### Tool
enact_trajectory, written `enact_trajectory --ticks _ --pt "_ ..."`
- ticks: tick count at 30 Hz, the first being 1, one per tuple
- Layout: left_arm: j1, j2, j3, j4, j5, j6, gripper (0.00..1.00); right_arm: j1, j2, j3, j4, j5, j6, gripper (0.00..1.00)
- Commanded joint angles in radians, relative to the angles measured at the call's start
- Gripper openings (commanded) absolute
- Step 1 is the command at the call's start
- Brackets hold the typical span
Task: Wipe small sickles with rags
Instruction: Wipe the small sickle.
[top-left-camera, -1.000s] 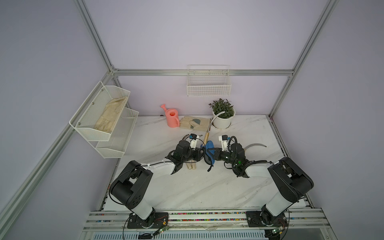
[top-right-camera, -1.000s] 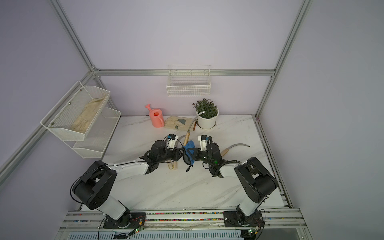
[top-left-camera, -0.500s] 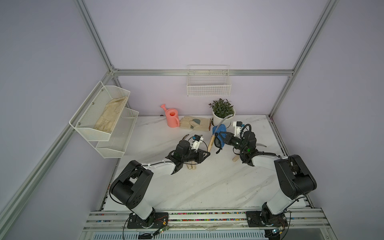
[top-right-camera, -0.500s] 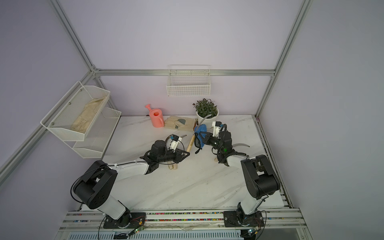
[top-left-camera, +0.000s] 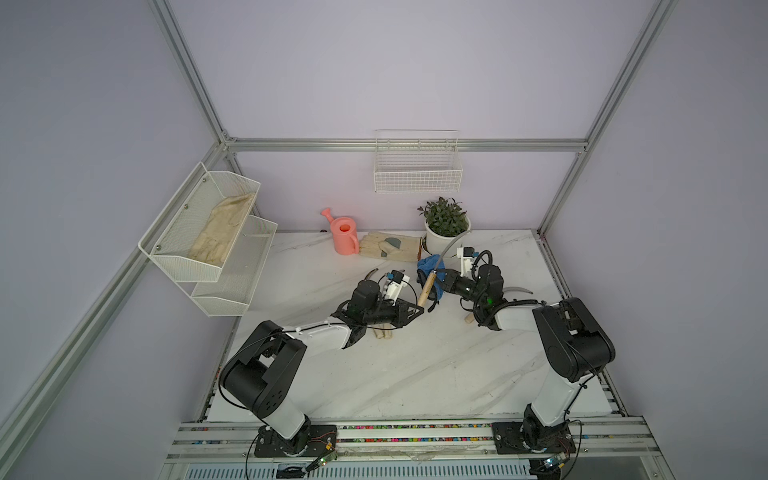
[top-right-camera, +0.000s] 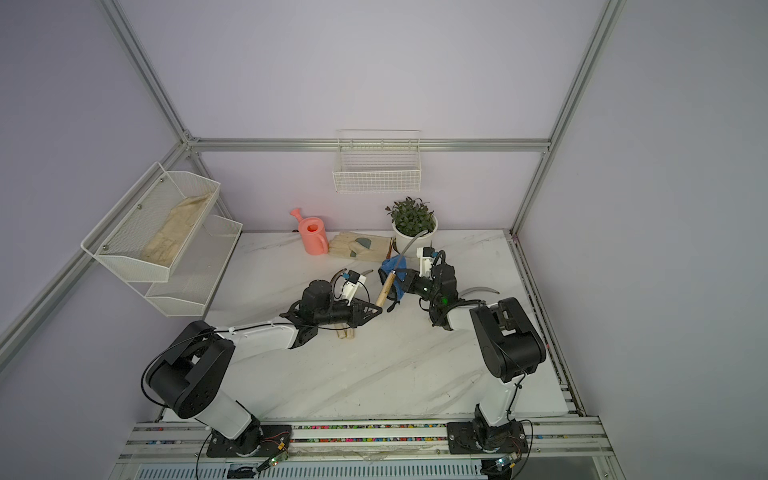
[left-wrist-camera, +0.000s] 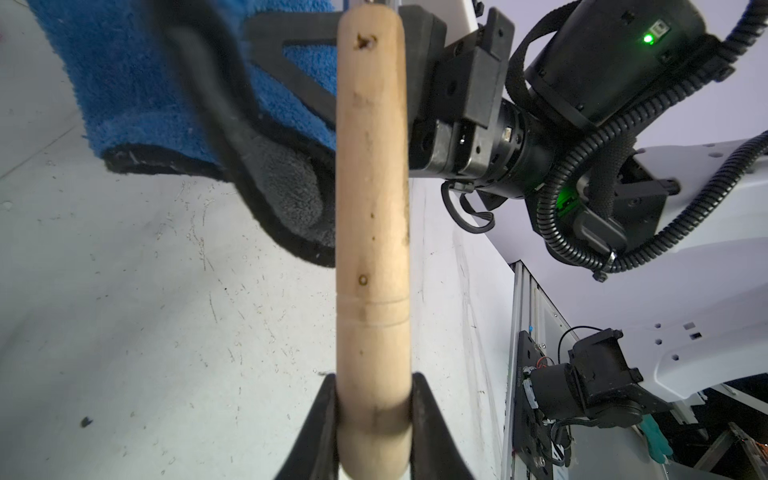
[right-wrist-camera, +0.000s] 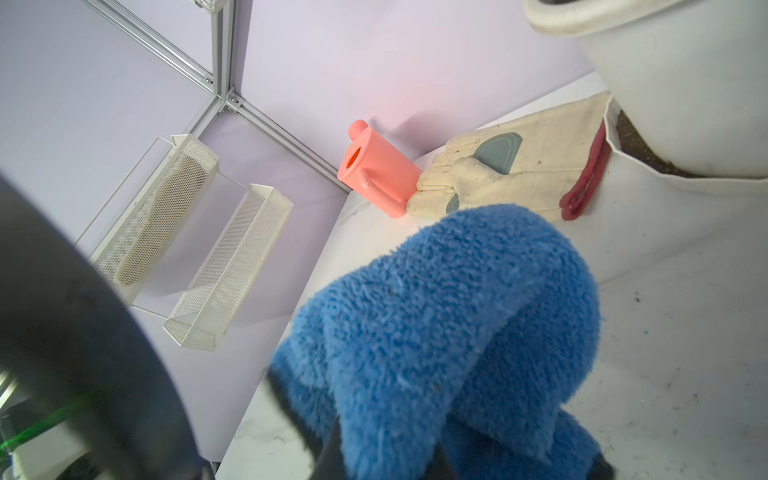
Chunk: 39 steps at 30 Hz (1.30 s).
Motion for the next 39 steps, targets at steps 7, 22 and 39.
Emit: enact_trajectory --ticks 7,22,39 --pt "-0.006 0.037 0.08 -0.022 -0.045 0.024 0.0 0.006 -0.109 -0.002 0.084 -0.036 0.028 0.0" --pt "-0.008 0.018 0.084 -0.087 -0.13 0.063 0.0 -0.049 -0.223 0.141 0.002 -0.08 0.116 0.0" --pt "-0.017 -0.005 0.079 -0.106 -0.135 0.075 0.0 -0.099 -0.267 0.16 -0.083 -0.053 0.082 0.0"
